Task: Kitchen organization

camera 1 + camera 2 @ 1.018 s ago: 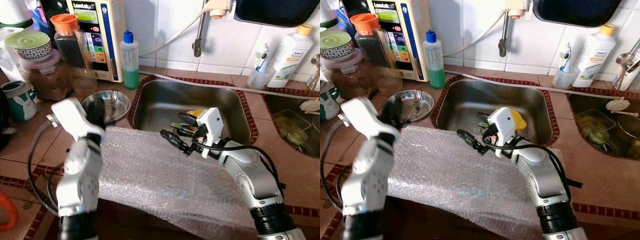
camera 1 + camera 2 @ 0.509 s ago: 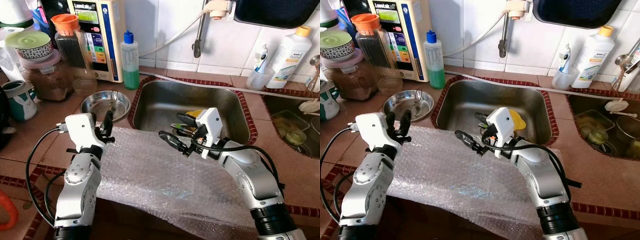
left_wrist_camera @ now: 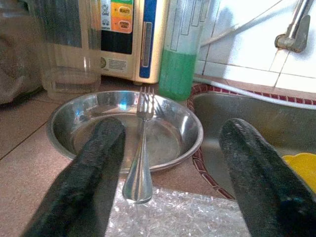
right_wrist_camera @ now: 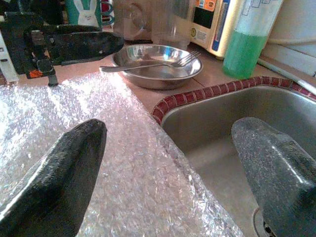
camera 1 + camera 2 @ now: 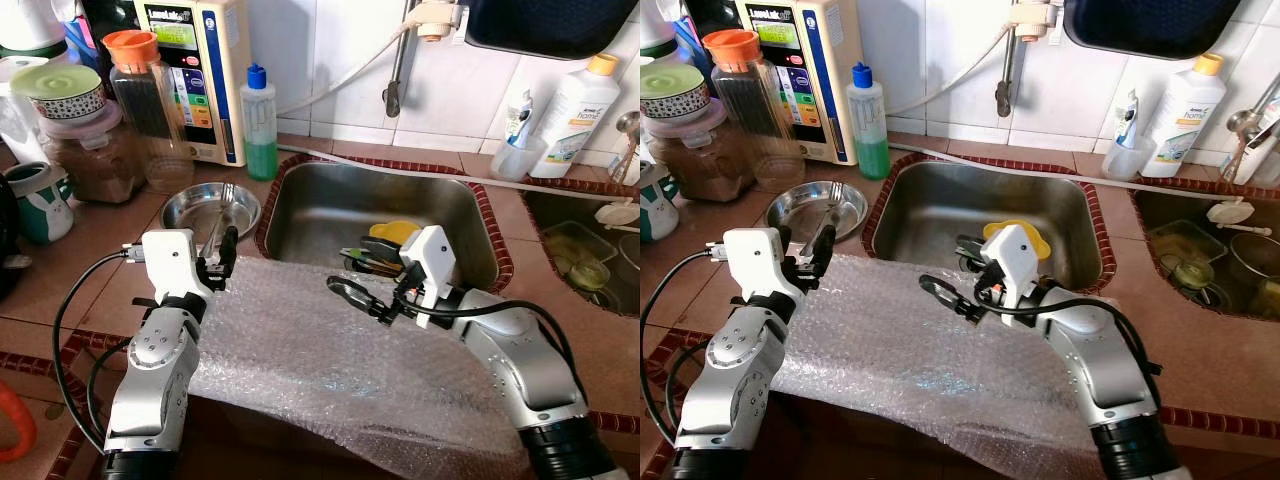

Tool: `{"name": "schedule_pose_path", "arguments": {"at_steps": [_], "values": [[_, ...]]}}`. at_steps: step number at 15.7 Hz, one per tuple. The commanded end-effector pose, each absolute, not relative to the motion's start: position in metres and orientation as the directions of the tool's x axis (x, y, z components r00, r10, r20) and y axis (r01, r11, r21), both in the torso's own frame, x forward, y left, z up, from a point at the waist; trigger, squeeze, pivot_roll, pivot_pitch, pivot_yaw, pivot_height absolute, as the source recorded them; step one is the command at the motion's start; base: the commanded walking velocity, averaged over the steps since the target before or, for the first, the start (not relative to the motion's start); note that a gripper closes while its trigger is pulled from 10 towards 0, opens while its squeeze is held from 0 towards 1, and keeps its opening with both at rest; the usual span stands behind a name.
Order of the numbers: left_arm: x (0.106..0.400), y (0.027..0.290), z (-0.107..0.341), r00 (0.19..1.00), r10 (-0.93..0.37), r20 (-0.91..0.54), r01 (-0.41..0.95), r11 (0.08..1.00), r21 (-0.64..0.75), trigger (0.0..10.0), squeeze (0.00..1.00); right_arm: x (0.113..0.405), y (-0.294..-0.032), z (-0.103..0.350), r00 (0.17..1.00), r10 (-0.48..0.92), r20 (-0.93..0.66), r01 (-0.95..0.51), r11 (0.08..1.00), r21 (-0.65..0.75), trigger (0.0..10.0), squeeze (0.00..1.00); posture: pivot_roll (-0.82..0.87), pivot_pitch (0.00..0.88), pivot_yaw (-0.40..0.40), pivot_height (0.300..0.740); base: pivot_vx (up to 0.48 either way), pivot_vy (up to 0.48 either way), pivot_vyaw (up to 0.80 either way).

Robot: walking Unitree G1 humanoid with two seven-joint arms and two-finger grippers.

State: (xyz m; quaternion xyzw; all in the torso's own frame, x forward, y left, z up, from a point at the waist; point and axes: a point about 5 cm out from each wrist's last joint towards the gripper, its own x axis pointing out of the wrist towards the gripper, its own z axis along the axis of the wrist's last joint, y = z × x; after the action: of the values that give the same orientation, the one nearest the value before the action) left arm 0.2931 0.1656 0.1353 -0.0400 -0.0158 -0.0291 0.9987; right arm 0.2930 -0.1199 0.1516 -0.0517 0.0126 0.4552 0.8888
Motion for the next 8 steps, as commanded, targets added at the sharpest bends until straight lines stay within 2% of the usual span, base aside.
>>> {"name": "schedule_pose_path", "arguments": {"at_steps": [1, 5, 8], "values": [[0.2931, 0.163, 0.1346, 0.997, -0.064, 0.033, 0.065, 0.996, -0.06, 10.0, 1.0, 0.291, -0.1203, 0.1537, 0.578, 0.813, -0.073, -0.815, 0.572, -0.092, 10.0, 0.97, 0.02, 0.0, 0.0, 0.74, 0.0, 0.0, 0.0], [0.2918, 0.1608, 0.1365, 0.998, -0.019, 0.058, 0.021, 0.999, -0.039, 10.0, 1.0, 0.2901, -0.1175, 0.1525, 0.578, 0.812, -0.073, -0.815, 0.572, -0.088, 10.0, 0.97, 0.02, 0.0, -0.002, 0.74, 0.0, 0.0, 0.0], [0.2908, 0.1671, 0.1304, 0.999, 0.043, 0.018, -0.043, 0.998, -0.045, 10.0, 1.0, 0.2892, -0.1158, 0.1527, 0.574, 0.816, -0.071, -0.819, 0.568, -0.086, 10.0, 0.97, 0.03, 0.0, -0.007, 0.74, 0.0, 0.0, 0.0]]}}
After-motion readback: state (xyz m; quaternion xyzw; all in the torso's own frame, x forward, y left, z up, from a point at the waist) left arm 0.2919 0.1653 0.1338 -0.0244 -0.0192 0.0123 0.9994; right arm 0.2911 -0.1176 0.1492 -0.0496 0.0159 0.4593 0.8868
